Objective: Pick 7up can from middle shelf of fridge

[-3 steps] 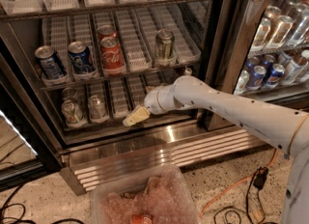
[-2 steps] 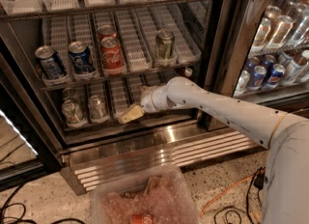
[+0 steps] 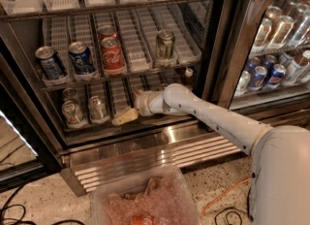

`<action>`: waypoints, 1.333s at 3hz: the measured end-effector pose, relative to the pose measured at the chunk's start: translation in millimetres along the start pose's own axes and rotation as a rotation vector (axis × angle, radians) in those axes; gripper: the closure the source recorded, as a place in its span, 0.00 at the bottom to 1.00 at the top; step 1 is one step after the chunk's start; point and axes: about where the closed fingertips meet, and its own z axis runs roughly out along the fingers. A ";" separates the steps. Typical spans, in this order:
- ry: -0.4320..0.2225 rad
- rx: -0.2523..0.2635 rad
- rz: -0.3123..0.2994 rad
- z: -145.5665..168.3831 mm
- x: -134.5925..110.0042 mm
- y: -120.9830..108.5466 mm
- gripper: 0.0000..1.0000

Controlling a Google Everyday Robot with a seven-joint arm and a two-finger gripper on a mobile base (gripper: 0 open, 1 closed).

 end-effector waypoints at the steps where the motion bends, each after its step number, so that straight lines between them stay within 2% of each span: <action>1: -0.075 -0.094 0.034 17.2 7.7 4.7 0.00; 3: -0.100 -0.105 0.027 26.0 7.0 6.8 0.00; 4: -0.124 -0.151 -0.030 47.2 -3.3 15.7 0.00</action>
Offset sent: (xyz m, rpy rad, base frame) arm 0.0014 0.0116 -0.0086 0.0769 0.0209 0.0458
